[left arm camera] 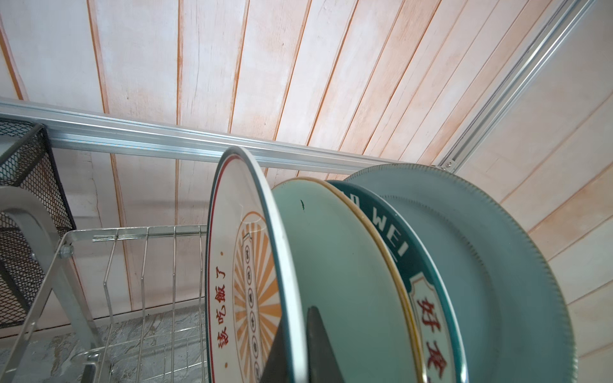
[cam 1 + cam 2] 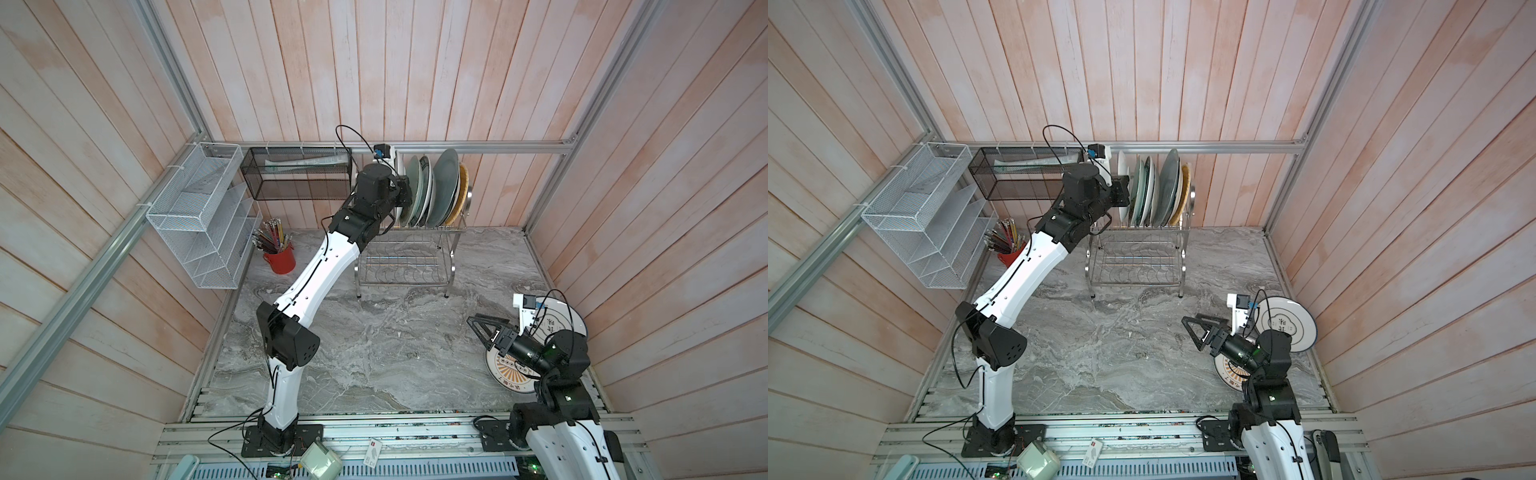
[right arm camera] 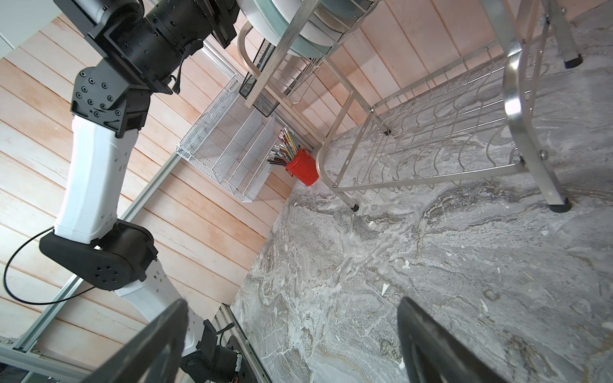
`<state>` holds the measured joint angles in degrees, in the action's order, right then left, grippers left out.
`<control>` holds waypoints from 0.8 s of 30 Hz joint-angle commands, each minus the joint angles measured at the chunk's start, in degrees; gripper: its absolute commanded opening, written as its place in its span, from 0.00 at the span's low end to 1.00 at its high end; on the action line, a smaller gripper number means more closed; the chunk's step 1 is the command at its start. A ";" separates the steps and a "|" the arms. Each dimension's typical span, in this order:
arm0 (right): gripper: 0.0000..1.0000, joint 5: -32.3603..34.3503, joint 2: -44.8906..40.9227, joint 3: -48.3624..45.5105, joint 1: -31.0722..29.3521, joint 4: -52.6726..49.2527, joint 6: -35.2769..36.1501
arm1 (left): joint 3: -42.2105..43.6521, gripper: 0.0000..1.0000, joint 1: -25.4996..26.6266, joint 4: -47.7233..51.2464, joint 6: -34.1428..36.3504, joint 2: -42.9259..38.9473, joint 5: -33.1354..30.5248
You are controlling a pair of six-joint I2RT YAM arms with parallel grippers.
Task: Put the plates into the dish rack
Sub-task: 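Lower the sunburst plate into the rack slot in front of the flower plate, then push the sunburst plate deeper into its slot with the left gripper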
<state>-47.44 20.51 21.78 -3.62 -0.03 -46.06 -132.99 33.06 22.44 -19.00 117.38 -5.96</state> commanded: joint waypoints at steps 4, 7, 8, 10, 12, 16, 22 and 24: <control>0.98 0.31 -0.30 -0.23 -0.24 0.45 -0.01 | 0.46 0.07 1.10 0.11 4.47 1.36 -3.72; 0.98 0.33 -0.36 -0.01 -0.30 0.34 -0.12 | -0.68 0.08 2.07 0.76 6.78 1.97 -5.78; 0.98 0.24 -0.42 -0.07 -0.26 0.25 -0.16 | -0.94 0.09 2.26 1.04 7.20 2.22 -6.15; 0.98 0.25 -0.44 0.09 -0.27 0.20 -0.16 | -0.87 0.11 2.36 1.21 7.24 2.26 -6.29; 0.98 0.24 -0.47 0.05 -0.26 0.04 -0.17 | -0.71 0.13 2.44 1.34 7.28 2.22 -6.26; 0.98 0.23 -0.47 0.06 -0.26 0.12 -0.31 | -0.69 0.21 2.61 1.52 7.36 1.95 -5.91; 0.98 0.32 -0.49 0.23 -0.26 0.12 -0.30 | -1.01 0.27 2.80 1.34 7.67 0.84 -5.84; 0.98 0.57 -0.43 0.36 -0.27 -0.15 -0.24 | -1.12 0.28 2.80 1.46 7.74 0.33 -5.82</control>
<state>-47.44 20.51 21.78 -3.62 -0.08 -46.28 -133.05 35.81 23.62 -11.97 118.28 -10.98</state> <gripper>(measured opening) 0.980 0.277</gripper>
